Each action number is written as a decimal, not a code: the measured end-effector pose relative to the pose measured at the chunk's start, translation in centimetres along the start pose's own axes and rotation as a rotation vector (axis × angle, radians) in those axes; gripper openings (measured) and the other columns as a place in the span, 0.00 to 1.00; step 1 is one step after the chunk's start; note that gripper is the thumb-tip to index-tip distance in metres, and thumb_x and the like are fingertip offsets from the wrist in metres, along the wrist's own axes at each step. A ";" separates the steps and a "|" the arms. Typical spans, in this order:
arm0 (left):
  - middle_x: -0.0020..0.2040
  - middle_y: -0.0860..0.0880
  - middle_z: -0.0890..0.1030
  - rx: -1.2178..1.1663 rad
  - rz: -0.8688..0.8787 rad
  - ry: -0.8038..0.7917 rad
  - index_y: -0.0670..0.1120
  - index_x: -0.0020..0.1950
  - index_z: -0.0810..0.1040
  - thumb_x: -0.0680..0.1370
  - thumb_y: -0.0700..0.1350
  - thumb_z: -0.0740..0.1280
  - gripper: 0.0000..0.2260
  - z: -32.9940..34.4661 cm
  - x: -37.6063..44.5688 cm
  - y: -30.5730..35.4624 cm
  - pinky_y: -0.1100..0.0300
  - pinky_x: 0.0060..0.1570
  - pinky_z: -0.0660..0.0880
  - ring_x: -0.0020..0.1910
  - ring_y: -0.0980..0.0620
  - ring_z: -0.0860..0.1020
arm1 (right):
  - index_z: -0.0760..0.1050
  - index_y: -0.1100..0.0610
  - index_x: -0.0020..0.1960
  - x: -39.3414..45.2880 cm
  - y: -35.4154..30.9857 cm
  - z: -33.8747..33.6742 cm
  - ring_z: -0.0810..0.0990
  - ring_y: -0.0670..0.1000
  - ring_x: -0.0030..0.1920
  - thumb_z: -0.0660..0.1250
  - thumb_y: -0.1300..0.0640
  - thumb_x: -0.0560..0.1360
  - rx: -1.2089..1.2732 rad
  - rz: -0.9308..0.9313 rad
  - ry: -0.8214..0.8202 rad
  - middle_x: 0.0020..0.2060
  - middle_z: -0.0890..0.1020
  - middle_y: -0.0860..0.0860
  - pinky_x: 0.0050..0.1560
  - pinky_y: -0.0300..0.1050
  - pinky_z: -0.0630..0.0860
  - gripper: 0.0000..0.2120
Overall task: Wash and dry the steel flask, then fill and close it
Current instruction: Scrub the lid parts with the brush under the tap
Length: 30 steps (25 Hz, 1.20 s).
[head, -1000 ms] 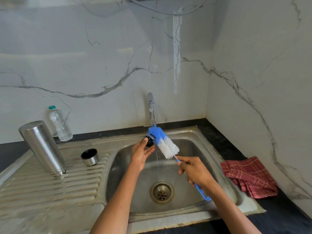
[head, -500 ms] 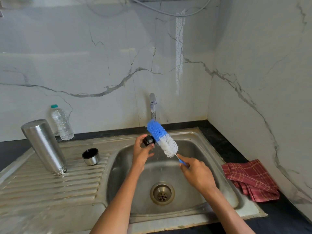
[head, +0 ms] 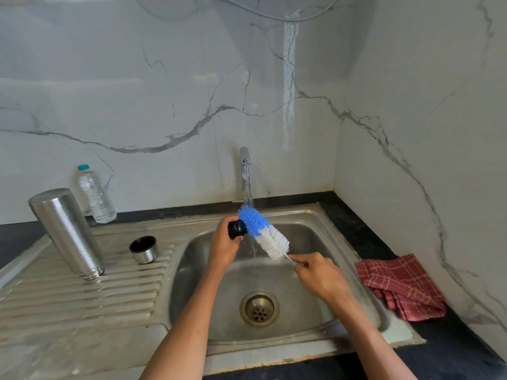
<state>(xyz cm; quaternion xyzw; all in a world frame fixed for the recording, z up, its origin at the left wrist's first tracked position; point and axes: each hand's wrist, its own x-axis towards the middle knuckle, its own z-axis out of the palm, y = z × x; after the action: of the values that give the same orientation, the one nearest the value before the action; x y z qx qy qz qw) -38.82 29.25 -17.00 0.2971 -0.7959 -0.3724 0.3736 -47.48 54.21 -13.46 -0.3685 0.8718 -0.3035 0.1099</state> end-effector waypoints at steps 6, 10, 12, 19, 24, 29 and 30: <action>0.59 0.52 0.80 -0.001 0.071 -0.211 0.57 0.62 0.74 0.73 0.33 0.74 0.25 0.4 -0.2 -0.2 0.50 0.61 0.79 0.57 0.51 0.81 | 0.74 0.38 0.71 0.3 -0.1 0.3 0.82 0.55 0.59 0.57 0.50 0.81 -0.110 -0.007 0.049 0.59 0.84 0.49 0.56 0.50 0.79 0.21; 0.58 0.53 0.80 -0.076 0.018 -0.124 0.54 0.63 0.75 0.74 0.32 0.74 0.24 0.0 0.0 -0.4 0.56 0.58 0.79 0.56 0.51 0.81 | 0.77 0.37 0.67 0.7 0.6 0.0 0.83 0.51 0.52 0.58 0.49 0.78 -0.029 0.020 -0.024 0.52 0.86 0.45 0.49 0.47 0.79 0.21; 0.59 0.55 0.78 -0.113 -0.045 -0.134 0.52 0.65 0.74 0.75 0.34 0.74 0.23 -0.6 0.0 -0.4 0.63 0.53 0.75 0.56 0.52 0.81 | 0.78 0.36 0.67 0.7 0.6 -0.2 0.83 0.50 0.51 0.58 0.48 0.78 -0.008 0.026 -0.053 0.51 0.86 0.44 0.47 0.45 0.76 0.20; 0.65 0.43 0.80 -0.528 -0.228 -0.210 0.47 0.68 0.74 0.74 0.33 0.75 0.24 -0.5 0.3 -0.3 0.49 0.62 0.79 0.63 0.46 0.81 | 0.81 0.46 0.66 1.6 0.3 0.5 0.69 0.47 0.24 0.59 0.59 0.79 0.406 0.099 -0.085 0.35 0.80 0.50 0.26 0.42 0.67 0.20; 0.63 0.39 0.79 -0.657 -0.319 -0.044 0.39 0.69 0.70 0.78 0.32 0.71 0.21 -0.4 0.2 -0.3 0.58 0.49 0.83 0.56 0.45 0.82 | 0.79 0.42 0.67 0.6 -0.1 0.8 0.78 0.44 0.34 0.60 0.54 0.81 0.262 0.036 -0.048 0.42 0.84 0.47 0.35 0.43 0.75 0.18; 0.62 0.39 0.81 -0.639 -0.323 -0.130 0.39 0.68 0.71 0.77 0.33 0.73 0.22 0.0 0.0 -0.4 0.55 0.49 0.83 0.52 0.46 0.84 | 0.72 0.38 0.73 1.3 -0.4 1.2 0.82 0.51 0.51 0.58 0.51 0.82 0.056 -0.009 0.002 0.57 0.85 0.48 0.47 0.46 0.76 0.20; 0.60 0.40 0.82 -0.633 -0.317 -0.131 0.39 0.67 0.71 0.77 0.34 0.73 0.21 0.0 -0.1 -0.2 0.55 0.48 0.83 0.48 0.47 0.84 | 0.73 0.39 0.73 1.5 -0.4 1.2 0.82 0.52 0.53 0.58 0.51 0.82 0.077 -0.001 -0.016 0.59 0.84 0.48 0.49 0.46 0.76 0.20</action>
<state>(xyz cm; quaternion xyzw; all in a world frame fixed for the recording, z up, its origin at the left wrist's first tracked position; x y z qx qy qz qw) -38.76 29.19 -17.25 0.2617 -0.6074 -0.6721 0.3330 -47.80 52.42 -14.13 -0.3667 0.8584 -0.3341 0.1309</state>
